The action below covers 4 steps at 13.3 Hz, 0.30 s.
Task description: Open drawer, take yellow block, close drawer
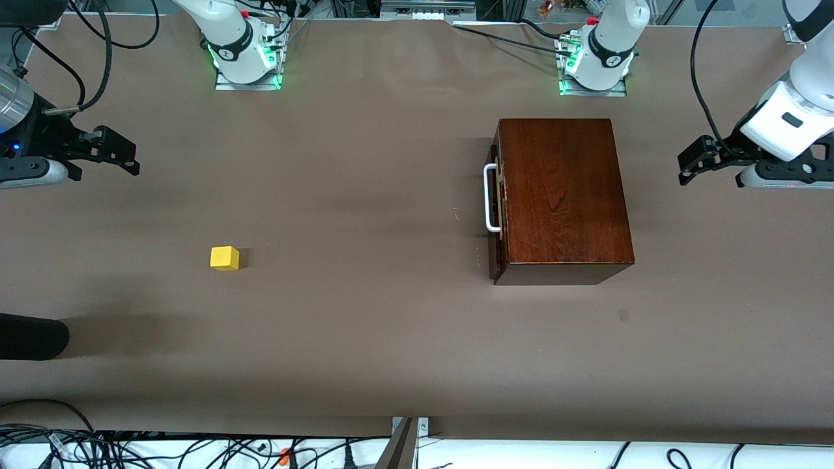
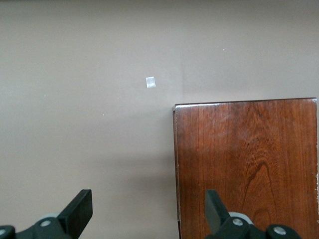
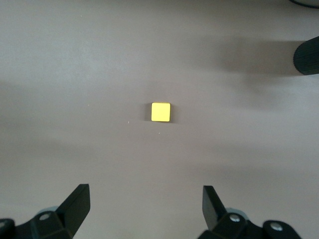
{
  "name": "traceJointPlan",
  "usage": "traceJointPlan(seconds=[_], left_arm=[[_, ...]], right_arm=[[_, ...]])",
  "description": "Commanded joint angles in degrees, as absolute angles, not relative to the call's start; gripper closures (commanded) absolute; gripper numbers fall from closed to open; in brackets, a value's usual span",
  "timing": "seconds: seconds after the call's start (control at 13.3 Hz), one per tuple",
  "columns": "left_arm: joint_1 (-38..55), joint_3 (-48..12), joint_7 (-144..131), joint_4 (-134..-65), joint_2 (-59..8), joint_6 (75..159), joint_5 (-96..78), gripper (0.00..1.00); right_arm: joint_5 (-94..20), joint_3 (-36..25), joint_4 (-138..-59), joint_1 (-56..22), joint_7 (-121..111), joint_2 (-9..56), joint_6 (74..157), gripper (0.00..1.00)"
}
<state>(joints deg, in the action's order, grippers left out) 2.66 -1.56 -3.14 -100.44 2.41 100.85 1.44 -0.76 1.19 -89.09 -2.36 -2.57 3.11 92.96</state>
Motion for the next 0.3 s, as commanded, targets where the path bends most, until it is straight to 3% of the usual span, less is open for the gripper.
traceJointPlan(seconds=[0.0,0.23], left_arm=[[3.43,-1.32,-3.34,-100.12,1.94,98.8,4.91,0.0],[3.52,-2.11,-3.34,-99.32,1.85,98.44,4.4,0.0]], right_arm=[[-1.05,1.49,-87.63,-1.93,-2.55,3.6,92.46,0.0],[-1.05,1.49,-87.63,-1.85,-2.55,3.6,92.46,0.0]])
